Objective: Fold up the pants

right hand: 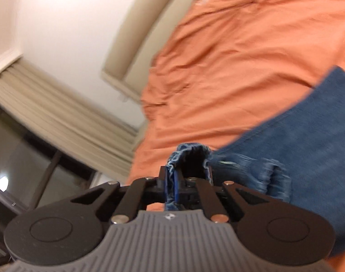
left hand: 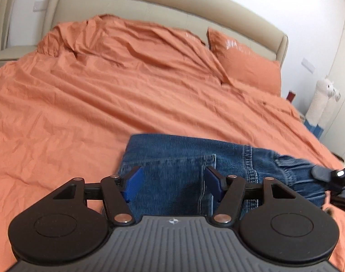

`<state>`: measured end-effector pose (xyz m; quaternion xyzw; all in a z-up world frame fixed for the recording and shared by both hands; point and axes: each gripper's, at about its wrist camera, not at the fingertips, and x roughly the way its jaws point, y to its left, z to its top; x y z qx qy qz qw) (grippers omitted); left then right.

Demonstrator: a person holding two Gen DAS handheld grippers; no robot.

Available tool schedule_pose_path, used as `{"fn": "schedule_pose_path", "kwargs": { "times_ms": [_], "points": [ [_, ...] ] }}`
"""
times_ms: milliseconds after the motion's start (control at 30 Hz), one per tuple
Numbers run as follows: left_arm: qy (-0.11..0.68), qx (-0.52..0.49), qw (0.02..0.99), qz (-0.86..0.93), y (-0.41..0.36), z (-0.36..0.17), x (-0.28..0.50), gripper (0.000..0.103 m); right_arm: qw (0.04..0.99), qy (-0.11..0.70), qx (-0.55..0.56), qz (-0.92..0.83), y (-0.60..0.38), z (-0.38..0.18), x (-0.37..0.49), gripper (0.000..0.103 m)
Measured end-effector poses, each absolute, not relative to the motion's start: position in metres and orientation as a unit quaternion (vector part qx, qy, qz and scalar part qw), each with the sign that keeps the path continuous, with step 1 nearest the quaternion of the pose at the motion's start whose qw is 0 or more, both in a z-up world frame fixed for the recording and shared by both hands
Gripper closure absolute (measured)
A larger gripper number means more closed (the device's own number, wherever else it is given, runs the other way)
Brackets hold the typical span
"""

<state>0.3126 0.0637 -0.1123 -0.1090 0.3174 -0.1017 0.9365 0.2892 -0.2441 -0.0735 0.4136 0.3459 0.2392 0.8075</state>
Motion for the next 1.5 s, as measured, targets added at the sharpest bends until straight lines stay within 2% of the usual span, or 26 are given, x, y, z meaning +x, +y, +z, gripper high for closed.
{"fn": "schedule_pose_path", "kwargs": {
  "times_ms": [300,400,433,467,733,800,833,900,1000,1133,1400,1500],
  "points": [
    [0.373,-0.083,0.919,-0.099,0.056,-0.145,0.332,0.03,0.788,0.42,0.425,0.151,-0.263,-0.138,0.3,0.102],
    [0.373,-0.079,0.919,-0.103,0.055,-0.147,0.334,0.03,0.786,0.419,0.431,0.146,-0.266,-0.143,0.304,0.084],
    [0.373,-0.078,0.919,-0.103,0.055,-0.147,0.334,0.03,0.785,0.416,0.437,0.143,-0.27,-0.144,0.305,0.073],
    [0.372,-0.079,0.919,-0.104,0.055,-0.147,0.334,0.03,0.782,0.417,0.442,0.138,-0.276,-0.146,0.305,0.066],
    [0.348,-0.119,0.924,-0.1,0.065,-0.142,0.335,0.031,0.733,0.427,0.502,0.17,-0.276,-0.183,0.325,0.067],
    [0.341,-0.129,0.927,-0.094,0.069,-0.14,0.335,0.031,0.732,0.425,0.505,0.171,-0.274,-0.189,0.328,0.071],
    [0.337,-0.134,0.927,-0.092,0.071,-0.139,0.335,0.031,0.728,0.424,0.511,0.173,-0.274,-0.192,0.329,0.083],
    [0.329,-0.142,0.929,-0.088,0.075,-0.136,0.335,0.031,0.727,0.419,0.514,0.18,-0.274,-0.193,0.329,0.088],
    [0.318,-0.15,0.933,-0.079,0.082,-0.129,0.335,0.031,0.77,0.403,0.457,0.188,-0.264,-0.167,0.324,0.091],
    [0.298,-0.172,0.936,-0.074,0.097,-0.121,0.331,0.033,0.826,0.38,0.363,0.205,-0.237,-0.104,0.32,0.092],
    [0.272,-0.227,0.931,-0.092,0.124,-0.105,0.315,0.033,0.88,0.357,0.232,0.212,-0.187,0.032,0.337,0.093],
    [0.278,-0.233,0.926,-0.107,0.124,-0.105,0.315,0.033,0.899,0.345,0.193,0.189,-0.194,0.065,0.333,0.093]
  ]
}}
